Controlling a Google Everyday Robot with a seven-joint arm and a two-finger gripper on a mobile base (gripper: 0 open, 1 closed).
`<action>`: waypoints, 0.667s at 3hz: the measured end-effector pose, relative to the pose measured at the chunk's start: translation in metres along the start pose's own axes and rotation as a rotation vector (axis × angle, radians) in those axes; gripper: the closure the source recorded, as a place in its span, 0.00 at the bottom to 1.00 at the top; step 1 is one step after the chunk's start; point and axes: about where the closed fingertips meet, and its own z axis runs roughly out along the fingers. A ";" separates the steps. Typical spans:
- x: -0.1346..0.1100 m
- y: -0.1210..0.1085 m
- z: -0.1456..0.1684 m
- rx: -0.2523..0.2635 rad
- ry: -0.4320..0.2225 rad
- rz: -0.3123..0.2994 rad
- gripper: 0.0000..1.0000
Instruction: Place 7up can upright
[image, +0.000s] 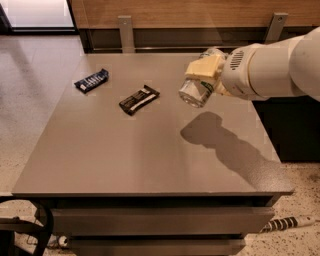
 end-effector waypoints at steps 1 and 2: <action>-0.009 0.004 -0.005 -0.055 -0.031 -0.098 1.00; -0.020 0.012 -0.010 -0.129 -0.030 -0.177 1.00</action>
Offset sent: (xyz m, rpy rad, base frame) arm 0.0181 -0.0182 0.0359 -0.0672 -0.2221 0.3282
